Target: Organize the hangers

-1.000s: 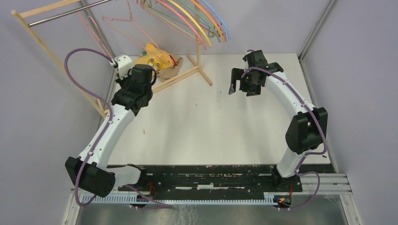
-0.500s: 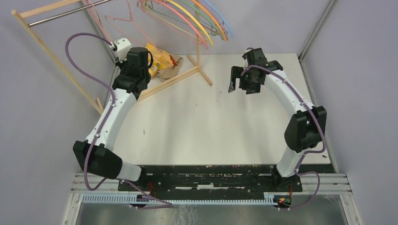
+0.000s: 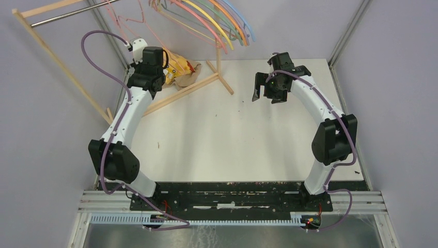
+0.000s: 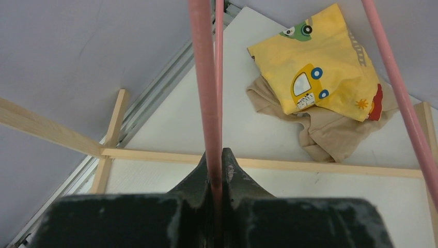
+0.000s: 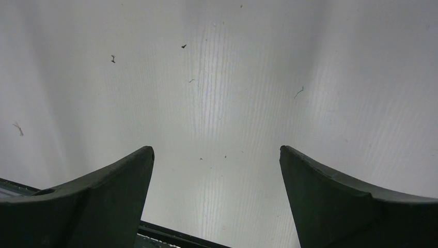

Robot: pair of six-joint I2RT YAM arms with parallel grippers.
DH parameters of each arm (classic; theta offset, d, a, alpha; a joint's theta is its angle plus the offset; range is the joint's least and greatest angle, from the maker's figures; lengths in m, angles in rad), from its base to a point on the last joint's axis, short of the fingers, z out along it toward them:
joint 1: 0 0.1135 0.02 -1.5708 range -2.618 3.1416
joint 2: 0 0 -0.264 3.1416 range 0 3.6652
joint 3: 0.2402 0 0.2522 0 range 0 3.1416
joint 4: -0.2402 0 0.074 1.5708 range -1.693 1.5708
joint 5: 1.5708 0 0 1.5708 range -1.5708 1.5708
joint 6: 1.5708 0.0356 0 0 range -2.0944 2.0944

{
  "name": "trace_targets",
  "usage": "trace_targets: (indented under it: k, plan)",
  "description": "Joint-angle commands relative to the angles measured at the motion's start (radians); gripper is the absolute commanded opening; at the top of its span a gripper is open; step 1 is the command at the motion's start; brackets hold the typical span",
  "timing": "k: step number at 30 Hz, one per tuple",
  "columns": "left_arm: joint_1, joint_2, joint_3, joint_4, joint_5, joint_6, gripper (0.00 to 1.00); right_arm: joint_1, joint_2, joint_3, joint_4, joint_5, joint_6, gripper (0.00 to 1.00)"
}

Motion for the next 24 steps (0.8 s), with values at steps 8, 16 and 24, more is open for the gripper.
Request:
trace_targets:
  k: [8,16,24]
  plan:
    - [0.005,-0.091,-0.098,0.035,0.160,0.007,0.55,-0.005,-0.026,-0.002,0.037,-0.013,-0.032,1.00]
    - [0.002,-0.197,-0.221,0.032,0.263,-0.007,0.99,-0.005,-0.061,-0.071,0.080,0.017,-0.054,1.00]
    - [-0.057,-0.417,-0.563,0.140,0.364,-0.045,0.99,-0.004,-0.097,-0.180,0.147,0.022,-0.057,1.00]
